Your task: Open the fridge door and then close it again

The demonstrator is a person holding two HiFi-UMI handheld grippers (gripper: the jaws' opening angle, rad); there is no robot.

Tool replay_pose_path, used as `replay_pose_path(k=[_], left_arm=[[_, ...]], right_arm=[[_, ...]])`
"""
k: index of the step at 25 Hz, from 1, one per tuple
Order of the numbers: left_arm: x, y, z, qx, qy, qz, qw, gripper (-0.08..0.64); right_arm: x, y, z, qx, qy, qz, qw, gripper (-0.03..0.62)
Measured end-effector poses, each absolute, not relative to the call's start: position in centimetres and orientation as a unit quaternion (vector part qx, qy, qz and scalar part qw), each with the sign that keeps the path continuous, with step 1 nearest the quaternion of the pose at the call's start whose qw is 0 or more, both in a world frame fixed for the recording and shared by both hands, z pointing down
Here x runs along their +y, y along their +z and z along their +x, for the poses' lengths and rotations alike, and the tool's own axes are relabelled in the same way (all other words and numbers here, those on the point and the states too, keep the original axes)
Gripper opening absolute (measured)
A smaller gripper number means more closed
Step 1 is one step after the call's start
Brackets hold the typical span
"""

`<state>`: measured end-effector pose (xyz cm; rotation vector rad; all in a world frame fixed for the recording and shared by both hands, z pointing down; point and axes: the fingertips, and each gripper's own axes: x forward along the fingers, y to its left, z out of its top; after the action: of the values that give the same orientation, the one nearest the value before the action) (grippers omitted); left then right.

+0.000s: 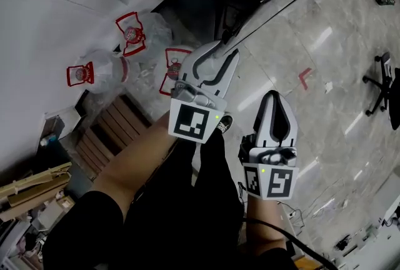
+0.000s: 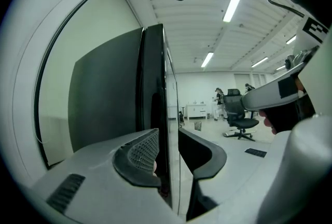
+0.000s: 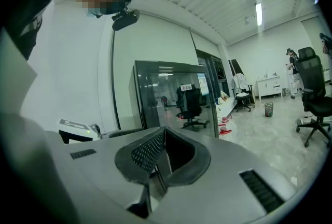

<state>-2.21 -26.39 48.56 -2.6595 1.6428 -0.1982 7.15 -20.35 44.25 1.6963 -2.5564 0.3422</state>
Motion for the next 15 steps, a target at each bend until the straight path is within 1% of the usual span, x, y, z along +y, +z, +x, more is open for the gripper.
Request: replay_pose_path(k=[5, 6, 7, 11, 15], left_arm=[[-28.2, 49.2, -1.5, 0.533, -0.064, -0.844, 0.014, 0.103], [-28.3, 49.2, -1.6, 0.539, -0.063, -0.840, 0.013, 0.079], [-28.2, 49.3, -1.6, 0.545, -0.061, -0.836, 0.009, 0.061], [-27.9, 49.4, -1.7, 0.566, -0.047, -0.823, -0.028, 0.048], [-27.8, 49.2, -1.6, 0.576, -0.042, -0.815, -0.039, 0.043]], right_arm=[[-20.6, 46.3, 8.2, -0.823, 0.126, 0.553, 0.034, 0.015], [-20.5, 46.5, 8.4, -0.822, 0.128, 0.554, 0.035, 0.015], [-20.4, 46.5, 8.6, -0.821, 0.129, 0.555, 0.035, 0.015], [-20.4, 46.3, 9.9, -0.814, 0.129, 0.566, 0.028, 0.015], [-19.8, 45.9, 11.6, -0.802, 0.130, 0.582, 0.021, 0.015]])
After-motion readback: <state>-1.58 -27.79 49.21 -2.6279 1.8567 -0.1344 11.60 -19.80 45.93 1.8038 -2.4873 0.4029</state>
